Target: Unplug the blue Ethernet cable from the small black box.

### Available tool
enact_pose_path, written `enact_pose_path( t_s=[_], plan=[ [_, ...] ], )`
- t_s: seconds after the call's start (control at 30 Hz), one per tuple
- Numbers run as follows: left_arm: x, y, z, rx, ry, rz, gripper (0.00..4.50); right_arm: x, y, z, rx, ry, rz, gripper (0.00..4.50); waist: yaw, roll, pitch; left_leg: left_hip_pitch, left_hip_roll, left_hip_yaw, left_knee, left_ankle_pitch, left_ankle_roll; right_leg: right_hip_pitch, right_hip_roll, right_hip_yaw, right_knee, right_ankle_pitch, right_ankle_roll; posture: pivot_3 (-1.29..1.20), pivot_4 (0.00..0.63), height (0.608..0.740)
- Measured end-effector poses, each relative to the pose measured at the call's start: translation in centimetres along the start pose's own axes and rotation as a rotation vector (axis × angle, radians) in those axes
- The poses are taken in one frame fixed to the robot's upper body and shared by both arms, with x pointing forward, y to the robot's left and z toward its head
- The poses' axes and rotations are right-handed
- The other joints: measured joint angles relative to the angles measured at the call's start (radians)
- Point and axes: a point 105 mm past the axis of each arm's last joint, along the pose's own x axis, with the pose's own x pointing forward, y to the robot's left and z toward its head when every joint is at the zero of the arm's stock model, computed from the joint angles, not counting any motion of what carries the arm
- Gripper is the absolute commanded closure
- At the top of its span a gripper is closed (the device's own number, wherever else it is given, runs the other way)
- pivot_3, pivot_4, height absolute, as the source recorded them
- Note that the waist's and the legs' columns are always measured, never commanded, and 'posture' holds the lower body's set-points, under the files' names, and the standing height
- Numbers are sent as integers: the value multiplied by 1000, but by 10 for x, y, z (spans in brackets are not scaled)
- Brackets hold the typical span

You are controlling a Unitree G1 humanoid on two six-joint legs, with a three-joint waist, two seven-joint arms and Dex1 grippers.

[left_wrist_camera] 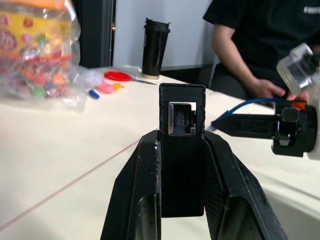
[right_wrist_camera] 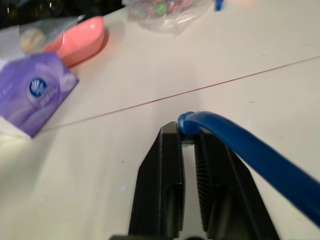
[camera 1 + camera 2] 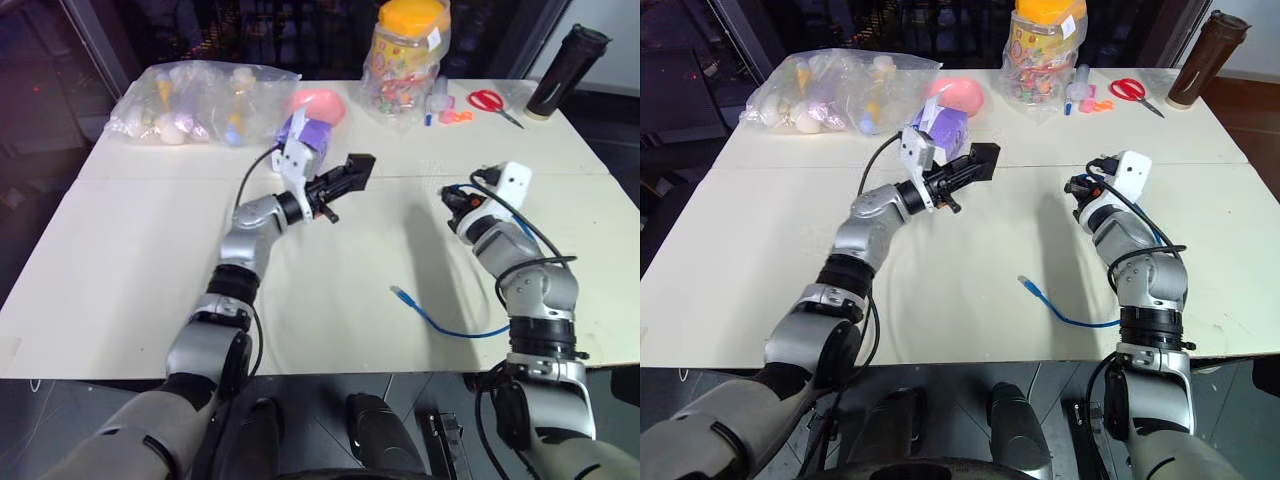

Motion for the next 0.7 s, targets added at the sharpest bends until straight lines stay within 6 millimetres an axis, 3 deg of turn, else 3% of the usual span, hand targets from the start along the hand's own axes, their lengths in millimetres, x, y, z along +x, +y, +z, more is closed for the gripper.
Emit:
enact_pose_path(
  t_s=[0.2,0.4,0.6,0.7],
  plan=[
    [2,-6,-37,34,70,71,4014,-6,4,-21,-191,81,34,22,2,0,0,-1,0,0,0,0,0,-1,0,0,0,0,1,0,150,739],
    [-4,-1,-54,76,125,105,4014,-44,15,-49,-291,207,170,22,3,0,0,-3,0,-1,0,0,1,-1,0,0,0,0,1,0,150,739],
    [-6,-5,-69,82,167,93,4014,-67,30,-41,-290,166,242,22,0,0,0,-2,0,-1,2,0,1,-1,0,0,-1,-1,1,0,150,739],
    [-7,-6,-71,78,173,84,2620,-69,28,-37,-281,146,230,0,0,0,0,-2,0,-1,2,0,1,-1,0,0,0,-1,1,0,150,739]
  ],
)
